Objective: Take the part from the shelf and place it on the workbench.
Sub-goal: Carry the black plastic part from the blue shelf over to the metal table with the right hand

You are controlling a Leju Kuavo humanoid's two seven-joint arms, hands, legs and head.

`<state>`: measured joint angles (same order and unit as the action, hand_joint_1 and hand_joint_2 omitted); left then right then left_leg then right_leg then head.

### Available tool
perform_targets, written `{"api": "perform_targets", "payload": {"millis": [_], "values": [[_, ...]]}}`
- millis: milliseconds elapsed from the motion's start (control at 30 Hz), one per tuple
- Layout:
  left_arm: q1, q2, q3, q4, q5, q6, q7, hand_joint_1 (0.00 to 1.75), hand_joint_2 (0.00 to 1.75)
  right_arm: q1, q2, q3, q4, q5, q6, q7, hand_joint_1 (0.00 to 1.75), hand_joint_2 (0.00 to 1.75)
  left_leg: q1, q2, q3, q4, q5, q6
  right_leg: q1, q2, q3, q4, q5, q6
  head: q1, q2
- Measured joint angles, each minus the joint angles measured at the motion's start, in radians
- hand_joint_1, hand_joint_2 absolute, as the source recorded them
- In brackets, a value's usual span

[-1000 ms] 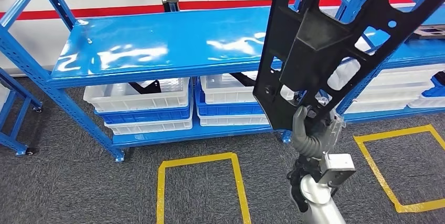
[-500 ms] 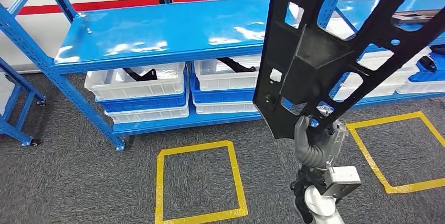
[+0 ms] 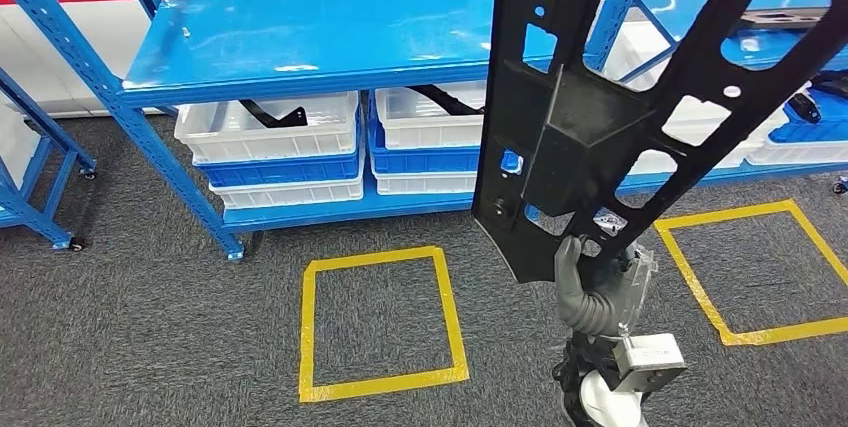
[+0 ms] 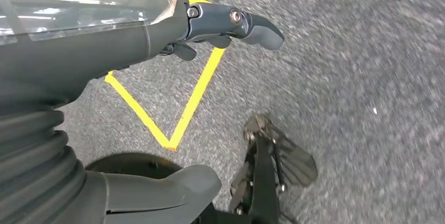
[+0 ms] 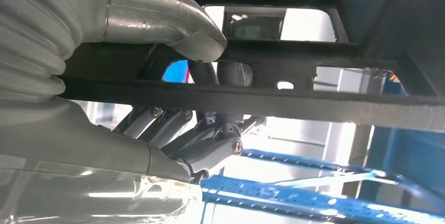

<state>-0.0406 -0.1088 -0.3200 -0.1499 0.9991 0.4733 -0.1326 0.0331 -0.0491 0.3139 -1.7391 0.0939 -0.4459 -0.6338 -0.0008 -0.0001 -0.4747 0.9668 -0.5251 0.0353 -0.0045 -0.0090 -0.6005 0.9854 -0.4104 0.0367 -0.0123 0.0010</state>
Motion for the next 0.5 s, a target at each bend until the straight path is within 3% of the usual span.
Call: {"api": "perform_targets", "payload": {"millis": [100,133,267,367,500], "values": [[0.002,0.001,0.0,0.0,0.001,0.007,0.007,0.0,1.75,-0.002,0.0,0.0,-0.005,0.002,0.012,-0.002,1.75,1.75,-0.006,0.002,-0.009,-0.003,0.004,0.001,0.004,0.002,-0.008,-0.007,-0.02,-0.018,0.003,0.0],[0.002,0.001,0.0,0.0,0.002,0.009,0.009,0.0,1.75,-0.002,0.0,0.001,-0.005,0.003,0.016,-0.001,1.75,1.75,-0.008,0.003,-0.011,-0.002,0.01,0.005,0.003,0.003,-0.008,-0.009,-0.017,-0.019,0.002,0.0],[0.0,0.003,0.0,0.0,0.001,0.014,0.013,0.0,1.75,-0.001,0.0,0.0,-0.007,0.019,0.02,0.0,1.75,1.75,-0.014,0.004,-0.02,0.004,0.021,0.014,-0.004,0.004,-0.005,-0.02,0.041,0.006,0.002,0.0],[0.0,0.005,0.0,0.0,0.001,0.014,0.014,0.0,1.75,0.003,-0.001,0.0,-0.009,0.029,0.019,-0.001,1.75,1.75,-0.016,0.004,-0.025,0.005,0.022,0.016,-0.005,0.004,-0.009,-0.021,0.046,0.007,0.002,0.0],[-0.002,0.01,0.0,0.0,0.0,0.016,0.014,0.0,1.75,0.008,-0.002,0.0,-0.016,0.034,0.018,-0.003,1.75,1.75,-0.01,0.002,-0.022,-0.008,0.04,0.029,-0.012,0.002,-0.014,-0.021,0.045,0.021,0.001,0.0]]}}
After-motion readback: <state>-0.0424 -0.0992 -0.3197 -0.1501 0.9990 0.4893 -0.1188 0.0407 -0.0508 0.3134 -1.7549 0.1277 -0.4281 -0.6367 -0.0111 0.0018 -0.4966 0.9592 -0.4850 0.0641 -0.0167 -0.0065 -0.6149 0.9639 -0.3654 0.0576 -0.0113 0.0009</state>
